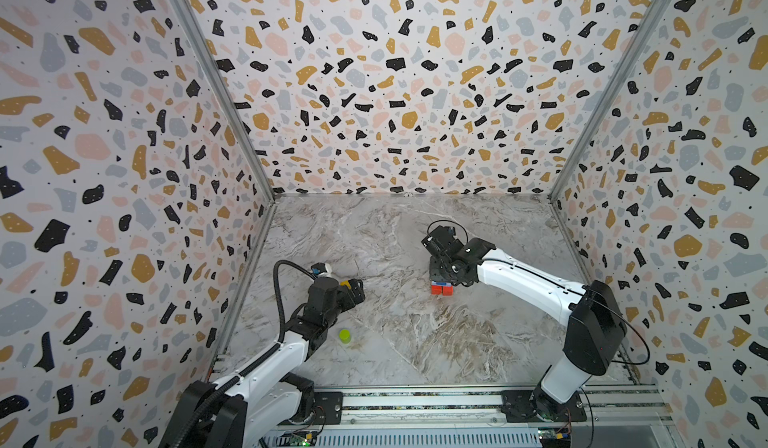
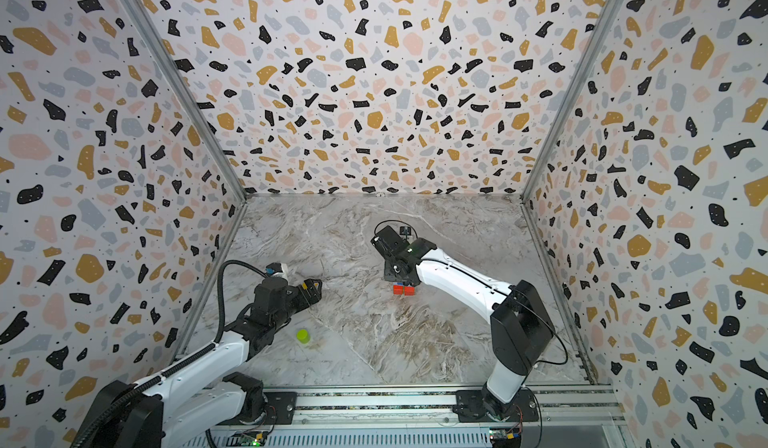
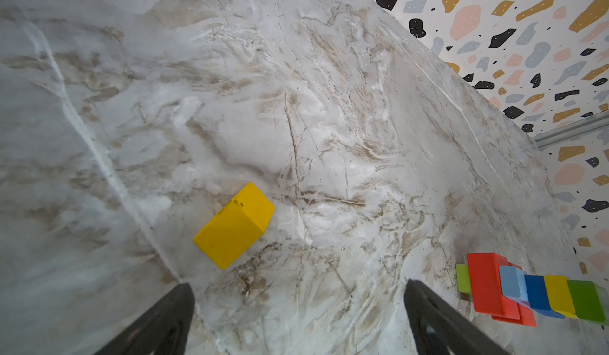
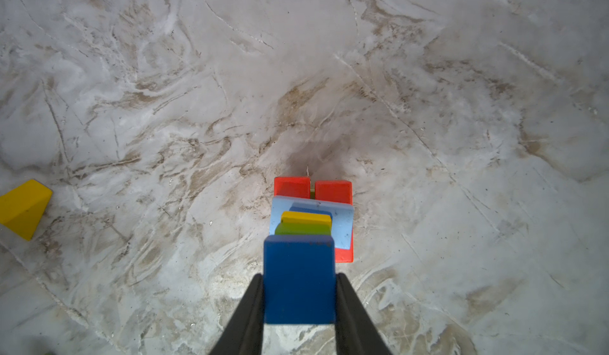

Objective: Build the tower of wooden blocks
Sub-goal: 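Lower the blue cube toward the green '2' block with the right gripper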

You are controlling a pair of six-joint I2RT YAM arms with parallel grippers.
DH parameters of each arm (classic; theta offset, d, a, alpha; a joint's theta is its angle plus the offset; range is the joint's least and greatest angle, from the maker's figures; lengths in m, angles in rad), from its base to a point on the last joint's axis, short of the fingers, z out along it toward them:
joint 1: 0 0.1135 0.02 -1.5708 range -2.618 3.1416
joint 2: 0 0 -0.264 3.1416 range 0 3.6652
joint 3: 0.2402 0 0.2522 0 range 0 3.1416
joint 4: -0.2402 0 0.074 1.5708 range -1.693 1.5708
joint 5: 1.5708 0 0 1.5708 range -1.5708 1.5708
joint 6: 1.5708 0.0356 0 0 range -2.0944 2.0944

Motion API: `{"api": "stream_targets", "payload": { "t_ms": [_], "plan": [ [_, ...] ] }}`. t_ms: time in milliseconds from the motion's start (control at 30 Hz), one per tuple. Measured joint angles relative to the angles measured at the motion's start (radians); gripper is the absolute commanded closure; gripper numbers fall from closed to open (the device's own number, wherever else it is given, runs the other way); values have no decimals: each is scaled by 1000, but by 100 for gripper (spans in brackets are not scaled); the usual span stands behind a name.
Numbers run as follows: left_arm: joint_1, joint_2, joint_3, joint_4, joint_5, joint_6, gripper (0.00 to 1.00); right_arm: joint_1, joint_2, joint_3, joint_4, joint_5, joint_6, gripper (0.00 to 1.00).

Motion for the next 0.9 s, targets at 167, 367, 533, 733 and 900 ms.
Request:
{"api": "stream_targets", "payload": {
  "t_ms": [167, 367, 533, 733, 900],
  "plan": [
    [0, 0, 0, 0, 0, 0, 0, 0, 8, 0, 6, -2, 0, 80],
    [0, 0, 0, 0, 0, 0, 0, -2, 13, -5, 8, -2, 0, 80],
    [0, 0, 0, 0, 0, 0, 0, -2, 16, -10, 12, -1, -1, 79],
    [0, 0, 0, 0, 0, 0, 0, -2, 16, -13, 18, -1, -1, 73],
    [0, 0, 0, 0, 0, 0, 0, -2, 16, -13, 21, -1, -2, 64]
  ]
}}
